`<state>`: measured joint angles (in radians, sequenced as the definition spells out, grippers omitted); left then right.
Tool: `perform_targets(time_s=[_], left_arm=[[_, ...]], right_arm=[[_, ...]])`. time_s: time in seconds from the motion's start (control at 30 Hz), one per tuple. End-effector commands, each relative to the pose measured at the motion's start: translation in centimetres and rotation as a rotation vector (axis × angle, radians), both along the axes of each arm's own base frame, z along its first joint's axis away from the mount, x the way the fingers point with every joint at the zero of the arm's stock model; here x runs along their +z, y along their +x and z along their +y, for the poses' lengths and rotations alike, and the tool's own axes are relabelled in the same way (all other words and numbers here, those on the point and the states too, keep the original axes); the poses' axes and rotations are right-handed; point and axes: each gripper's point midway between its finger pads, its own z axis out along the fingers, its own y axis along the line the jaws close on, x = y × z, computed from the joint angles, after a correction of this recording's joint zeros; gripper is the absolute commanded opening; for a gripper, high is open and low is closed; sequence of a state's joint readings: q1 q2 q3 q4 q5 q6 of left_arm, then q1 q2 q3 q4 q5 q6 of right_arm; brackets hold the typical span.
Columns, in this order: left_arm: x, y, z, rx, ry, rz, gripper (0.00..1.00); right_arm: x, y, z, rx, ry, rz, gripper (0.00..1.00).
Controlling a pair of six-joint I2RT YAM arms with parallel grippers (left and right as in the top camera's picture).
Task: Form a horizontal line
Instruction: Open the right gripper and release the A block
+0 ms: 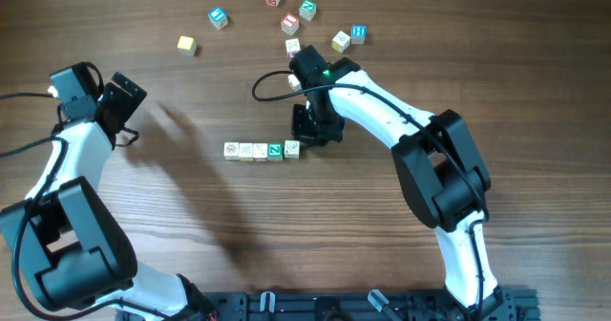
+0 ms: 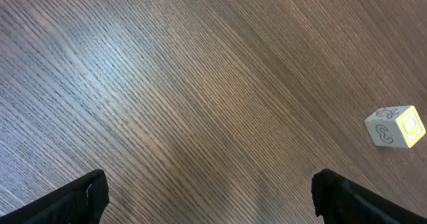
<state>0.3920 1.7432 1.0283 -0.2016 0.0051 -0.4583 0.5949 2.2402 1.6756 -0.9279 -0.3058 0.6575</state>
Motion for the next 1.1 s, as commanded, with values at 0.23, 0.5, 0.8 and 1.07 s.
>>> perform_targets(time_s=[0.23,0.5,0.8,1.07], left_arm=[[0.1,0.2,0.4,0.007,0.007,-0.002,1.00],[0.1,0.2,0.4,0.007,0.007,-0.002,1.00],[0.1,0.2,0.4,0.007,0.007,-0.002,1.00],[0.1,0.2,0.4,0.007,0.007,-0.001,1.00]], right_arm=[[-0.9,0.1,0.4,0.025,-0.002,-0.014,0.10],[-0.7,-0.5,1.0,0.041,0.027,0.010,0.09],[-0.7,-1.1,1.4,0.053,0.028,0.019,0.09],[-0.8,-1.7,0.9,0.021,0.003,0.053,0.13]])
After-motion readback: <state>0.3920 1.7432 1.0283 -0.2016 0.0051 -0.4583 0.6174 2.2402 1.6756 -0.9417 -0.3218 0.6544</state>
